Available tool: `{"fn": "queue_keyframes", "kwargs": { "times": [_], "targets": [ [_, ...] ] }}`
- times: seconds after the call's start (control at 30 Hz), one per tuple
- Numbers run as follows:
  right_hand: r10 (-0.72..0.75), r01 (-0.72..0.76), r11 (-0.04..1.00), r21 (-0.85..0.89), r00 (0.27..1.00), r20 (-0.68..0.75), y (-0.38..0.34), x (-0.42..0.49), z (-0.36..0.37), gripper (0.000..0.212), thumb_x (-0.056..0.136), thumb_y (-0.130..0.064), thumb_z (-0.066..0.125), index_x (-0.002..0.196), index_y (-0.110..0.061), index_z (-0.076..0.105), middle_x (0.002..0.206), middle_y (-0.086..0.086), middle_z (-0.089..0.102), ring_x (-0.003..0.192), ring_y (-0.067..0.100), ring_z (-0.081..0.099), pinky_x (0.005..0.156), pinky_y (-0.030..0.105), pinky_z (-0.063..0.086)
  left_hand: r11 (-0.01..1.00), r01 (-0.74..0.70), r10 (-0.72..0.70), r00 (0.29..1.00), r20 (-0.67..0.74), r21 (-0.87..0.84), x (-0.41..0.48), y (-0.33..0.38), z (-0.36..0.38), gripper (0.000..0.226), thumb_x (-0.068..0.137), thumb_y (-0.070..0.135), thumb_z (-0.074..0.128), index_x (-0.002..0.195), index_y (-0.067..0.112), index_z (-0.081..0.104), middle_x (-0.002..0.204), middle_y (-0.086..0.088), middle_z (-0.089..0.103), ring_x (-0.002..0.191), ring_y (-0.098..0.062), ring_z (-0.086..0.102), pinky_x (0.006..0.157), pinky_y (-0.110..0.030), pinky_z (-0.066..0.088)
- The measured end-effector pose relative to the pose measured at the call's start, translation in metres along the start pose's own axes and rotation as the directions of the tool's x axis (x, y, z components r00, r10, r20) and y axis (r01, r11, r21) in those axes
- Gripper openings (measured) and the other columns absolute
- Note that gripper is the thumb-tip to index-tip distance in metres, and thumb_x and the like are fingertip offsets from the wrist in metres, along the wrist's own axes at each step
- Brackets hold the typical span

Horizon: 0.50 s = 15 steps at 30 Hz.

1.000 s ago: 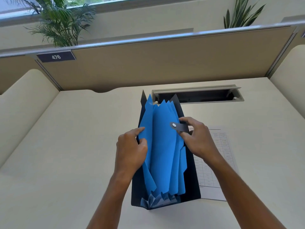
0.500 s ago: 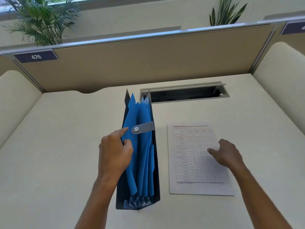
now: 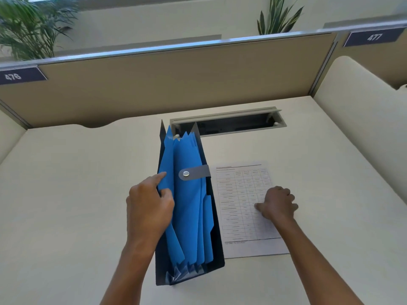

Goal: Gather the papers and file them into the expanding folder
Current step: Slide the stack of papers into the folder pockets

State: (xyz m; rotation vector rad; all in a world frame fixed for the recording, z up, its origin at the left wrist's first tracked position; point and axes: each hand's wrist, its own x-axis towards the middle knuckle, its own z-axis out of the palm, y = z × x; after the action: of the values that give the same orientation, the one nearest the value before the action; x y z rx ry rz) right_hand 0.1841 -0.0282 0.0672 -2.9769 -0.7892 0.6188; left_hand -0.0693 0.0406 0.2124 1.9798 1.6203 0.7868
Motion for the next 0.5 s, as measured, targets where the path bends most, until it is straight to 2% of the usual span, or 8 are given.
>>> {"fn": "queue_keyframes", "kwargs": {
  "times": [0.1,0.2,0.43,0.5],
  "targets": [
    [0.04,-0.041,0.999,0.017,0.998,0.05,-0.001,0.007,-0.006,0.088,0.073,-0.049,0.079,0.136,0.0,0.042,0.134,0.019,0.047,0.124,0.034,0.046,0.098,0.045,0.041,1.0,0.008,-0.008,1.0,0.001,-0.002,0.0,0.002,0.001,0.045,0.08,-0.001,0.055,0.121,0.015,0.067,0.044,0.009,0.044,0.041,-0.011,0.045,0.065,-0.029,0.04],
    [0.063,-0.07,0.996,0.062,0.993,0.095,0.0,0.01,-0.009,0.073,0.069,-0.046,0.082,0.125,-0.01,0.053,0.131,0.013,0.053,0.125,0.033,0.045,0.1,0.045,0.039,1.0,0.009,-0.009,1.0,0.004,-0.012,-0.001,0.004,0.002,0.045,0.081,-0.001,0.055,0.121,0.015,0.067,0.044,0.011,0.043,0.04,-0.01,0.043,0.065,-0.028,0.039],
    [0.086,-0.096,0.992,0.085,0.989,0.119,-0.002,0.009,-0.011,0.068,0.067,-0.045,0.083,0.121,-0.013,0.056,0.13,0.01,0.053,0.125,0.032,0.045,0.099,0.045,0.039,1.0,0.025,-0.025,1.0,0.005,-0.004,-0.003,0.006,0.0,0.045,0.082,-0.001,0.054,0.123,0.015,0.066,0.05,0.007,0.046,0.04,-0.008,0.044,0.066,-0.024,0.04],
    [0.09,-0.103,0.99,0.097,0.987,0.132,-0.002,0.009,-0.013,0.065,0.067,-0.045,0.084,0.118,-0.015,0.057,0.131,0.01,0.053,0.125,0.032,0.045,0.099,0.045,0.039,0.999,0.034,-0.034,0.999,0.006,0.006,-0.002,0.005,-0.001,0.045,0.082,-0.001,0.054,0.123,0.015,0.066,0.052,0.0,0.051,0.039,-0.008,0.043,0.066,-0.024,0.04]
  ]
}}
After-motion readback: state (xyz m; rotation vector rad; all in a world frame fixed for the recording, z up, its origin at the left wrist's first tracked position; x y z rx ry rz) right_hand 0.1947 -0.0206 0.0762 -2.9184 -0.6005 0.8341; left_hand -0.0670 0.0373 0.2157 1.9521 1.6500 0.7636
